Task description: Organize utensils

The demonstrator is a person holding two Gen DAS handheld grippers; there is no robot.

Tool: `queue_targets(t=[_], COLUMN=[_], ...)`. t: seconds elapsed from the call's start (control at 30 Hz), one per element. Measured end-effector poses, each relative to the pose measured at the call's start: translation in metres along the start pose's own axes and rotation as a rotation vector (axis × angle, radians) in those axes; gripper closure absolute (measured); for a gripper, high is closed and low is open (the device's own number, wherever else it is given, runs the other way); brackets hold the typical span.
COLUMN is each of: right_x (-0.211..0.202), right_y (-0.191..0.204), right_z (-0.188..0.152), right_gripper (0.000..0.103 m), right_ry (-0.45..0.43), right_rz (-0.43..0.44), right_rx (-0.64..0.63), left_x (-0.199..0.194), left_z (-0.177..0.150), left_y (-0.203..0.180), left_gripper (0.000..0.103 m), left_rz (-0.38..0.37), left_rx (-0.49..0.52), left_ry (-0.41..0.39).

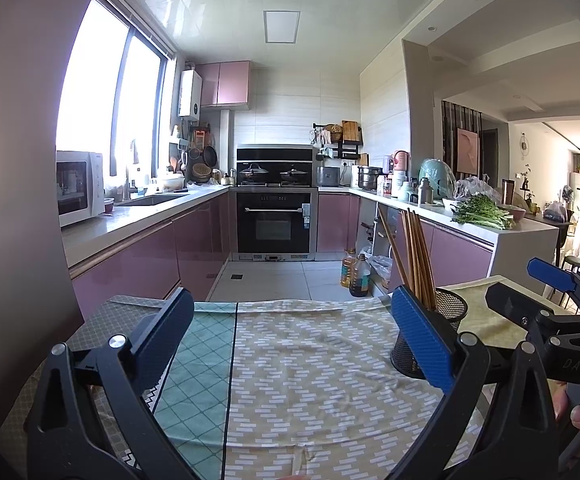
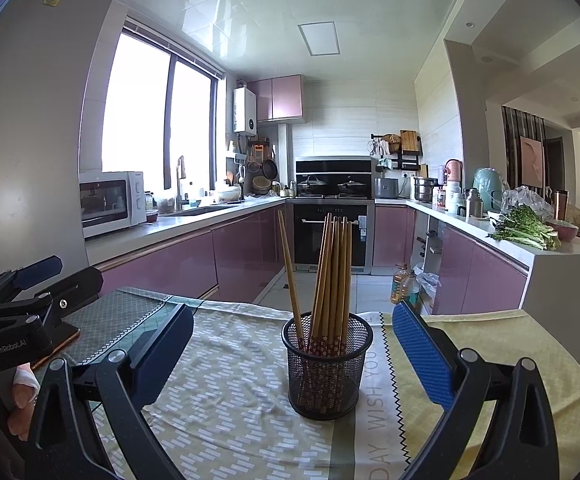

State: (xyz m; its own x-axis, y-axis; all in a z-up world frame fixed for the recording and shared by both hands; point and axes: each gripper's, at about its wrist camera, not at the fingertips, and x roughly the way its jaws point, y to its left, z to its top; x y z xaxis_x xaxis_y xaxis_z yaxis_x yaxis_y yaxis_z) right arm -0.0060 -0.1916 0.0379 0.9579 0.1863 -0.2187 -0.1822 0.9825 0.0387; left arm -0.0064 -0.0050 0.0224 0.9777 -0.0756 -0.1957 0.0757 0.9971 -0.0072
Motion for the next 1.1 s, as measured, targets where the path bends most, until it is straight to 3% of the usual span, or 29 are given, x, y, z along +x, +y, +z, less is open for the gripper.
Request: queue_targets(t=[1.1], right_x=[0.0007], right_y=[0.0032], right_z=[-0.0005], right_gripper=[0.007], right_ry=[-0.003], right_rz=[0.001], right_rx=[0.003], left_x=[-0.0005], left_z=[-0.0008], left_y=[-0.0019], left_gripper=[0.006], left_rz=[0.008], left_rx=[0.002], left_ry=[-0.006])
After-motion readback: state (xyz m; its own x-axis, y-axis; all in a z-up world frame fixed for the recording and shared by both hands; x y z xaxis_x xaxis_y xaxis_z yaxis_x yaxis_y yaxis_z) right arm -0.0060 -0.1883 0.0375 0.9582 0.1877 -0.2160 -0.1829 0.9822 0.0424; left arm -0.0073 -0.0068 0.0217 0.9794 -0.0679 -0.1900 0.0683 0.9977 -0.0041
